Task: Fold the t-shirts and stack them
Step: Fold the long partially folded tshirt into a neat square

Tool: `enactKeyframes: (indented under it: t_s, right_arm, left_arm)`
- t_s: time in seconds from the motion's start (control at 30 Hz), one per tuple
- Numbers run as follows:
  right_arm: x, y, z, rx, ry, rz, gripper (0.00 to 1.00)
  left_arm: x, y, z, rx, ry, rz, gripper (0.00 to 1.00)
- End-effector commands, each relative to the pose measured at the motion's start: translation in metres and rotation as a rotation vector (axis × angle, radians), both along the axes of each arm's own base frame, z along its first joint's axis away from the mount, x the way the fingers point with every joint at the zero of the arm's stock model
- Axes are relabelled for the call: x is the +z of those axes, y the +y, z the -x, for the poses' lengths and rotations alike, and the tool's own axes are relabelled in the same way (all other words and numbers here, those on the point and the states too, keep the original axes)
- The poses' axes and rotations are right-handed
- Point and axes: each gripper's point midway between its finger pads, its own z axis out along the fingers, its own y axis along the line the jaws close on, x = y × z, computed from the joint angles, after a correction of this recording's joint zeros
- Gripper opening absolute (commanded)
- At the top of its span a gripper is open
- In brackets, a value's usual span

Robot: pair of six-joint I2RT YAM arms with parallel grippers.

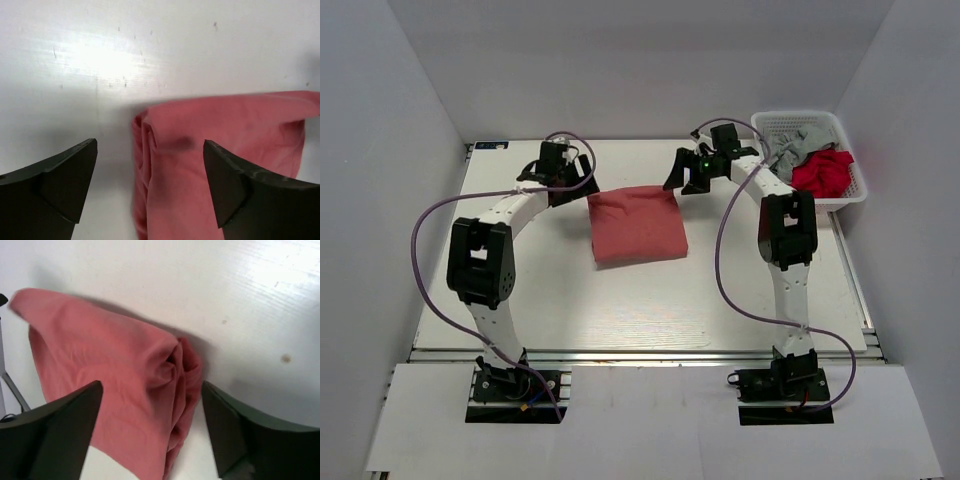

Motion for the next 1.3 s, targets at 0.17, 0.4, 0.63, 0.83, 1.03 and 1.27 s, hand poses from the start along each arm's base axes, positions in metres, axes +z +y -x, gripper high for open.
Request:
enactKeyframes:
  t_s: [0.17,0.4,0.63,0.83,1.03,1.27]
  right_arm:
    - [0.125,-0.009,-0.010,-0.031,-0.362,-0.093,0.90]
    - [0.127,0.007,0.042,0.049,-0.355,-0.143,0.90]
    - [0.102,0.037,0.049,0.083,-0.295,-0.212,0.90]
    - [0.051,0.046,0.016,0.024,-0.216,-0.266,0.90]
    - [-0.029,0.035,0.010,-0.055,-0.077,-0.210,0.90]
    - [-0.058,0.024,0.011,-0.099,-0.021,-0.185,0.90]
  left_arm:
    - [0.076,-0.010,-0.033,-0.182,-0.243,-0.027,0.99]
    - [0.078,-0.065,0.001,-0.471,-0.296,0.125,0.99]
    - [0.025,-0.076,-0.004,-0.534,-0.223,0.187,0.99]
    - [-0.034,-0.075,-0.015,-0.526,-0.077,0.226,0.99]
    - [-0.081,-0.074,-0.014,-0.523,-0.001,0.225,0.99]
    - [-0.077,-0.066,-0.027,-0.512,-0.001,0.182,0.99]
